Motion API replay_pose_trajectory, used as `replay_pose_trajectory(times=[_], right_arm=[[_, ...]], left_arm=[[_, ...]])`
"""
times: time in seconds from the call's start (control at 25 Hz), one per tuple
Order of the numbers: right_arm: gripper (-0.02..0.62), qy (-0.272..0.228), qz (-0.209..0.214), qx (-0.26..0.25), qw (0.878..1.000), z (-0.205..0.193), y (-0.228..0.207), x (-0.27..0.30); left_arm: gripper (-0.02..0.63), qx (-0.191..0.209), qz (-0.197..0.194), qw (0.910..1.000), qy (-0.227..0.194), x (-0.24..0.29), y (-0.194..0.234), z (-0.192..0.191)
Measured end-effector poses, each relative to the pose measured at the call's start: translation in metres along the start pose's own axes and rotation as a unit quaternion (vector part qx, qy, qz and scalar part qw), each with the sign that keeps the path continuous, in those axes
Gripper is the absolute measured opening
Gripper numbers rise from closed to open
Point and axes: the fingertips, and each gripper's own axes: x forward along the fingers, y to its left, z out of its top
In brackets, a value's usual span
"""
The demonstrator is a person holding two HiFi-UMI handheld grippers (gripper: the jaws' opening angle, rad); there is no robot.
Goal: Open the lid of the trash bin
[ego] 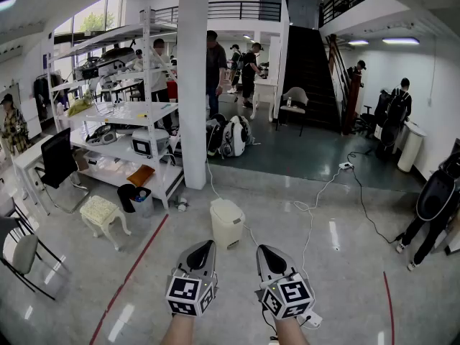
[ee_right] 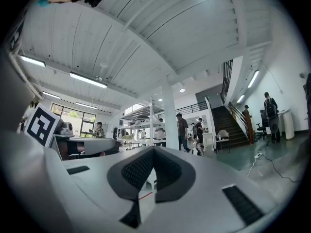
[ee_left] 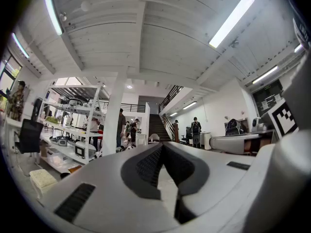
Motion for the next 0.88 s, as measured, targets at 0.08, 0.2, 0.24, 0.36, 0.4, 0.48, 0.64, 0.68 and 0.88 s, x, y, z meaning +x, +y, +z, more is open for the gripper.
replay_pose_trajectory(times=[0.08, 0.2, 0.24, 0.36, 0.4, 0.48, 0.64, 0.68, 0.88], right_arm=[[0.026, 0.0, -0.002, -0.001, 1.0, 0.0, 0.0, 0.004], [0.028, -0.005, -0.002, 0.002, 1.0, 0.003, 0.004, 0.008], [0.029, -0.008, -0.001, 0.004, 1.0, 0.003, 0.006, 0.009], [0.029, -0.016, 0.001, 0.006, 1.0, 0.005, 0.014, 0.011], [0.029, -0.019, 0.001, 0.005, 1.0, 0.005, 0.017, 0.012], [0.029, -0.023, -0.002, 0.002, 1.0, 0.003, 0.024, 0.014], [0.031, -0.023, -0.007, -0.001, 1.0, -0.005, 0.035, 0.016], [0.031, -0.022, -0.007, 0.001, 1.0, -0.007, 0.037, 0.017], [0.031, -0.012, -0.018, 0.001, 1.0, -0.018, 0.035, 0.024]], left_arm=[[0.009, 0.001, -0.002, 1.0, -0.002, 0.003, 0.002, 0.001], [0.009, 0.001, -0.004, 1.0, -0.004, 0.002, 0.008, 0.003], [0.009, 0.001, -0.005, 1.0, -0.004, 0.001, 0.01, 0.003], [0.009, 0.001, -0.011, 0.9999, -0.004, -0.002, 0.017, 0.0], [0.009, 0.002, -0.013, 0.9999, -0.003, -0.003, 0.02, -0.002], [0.009, 0.003, -0.019, 0.9998, 0.0, -0.005, 0.028, -0.005], [0.009, 0.002, -0.026, 0.9996, 0.007, -0.008, 0.041, -0.011], [0.009, 0.002, -0.025, 0.9996, 0.007, -0.009, 0.044, -0.013], [0.009, -0.003, -0.025, 0.9996, 0.012, -0.001, 0.056, -0.02]])
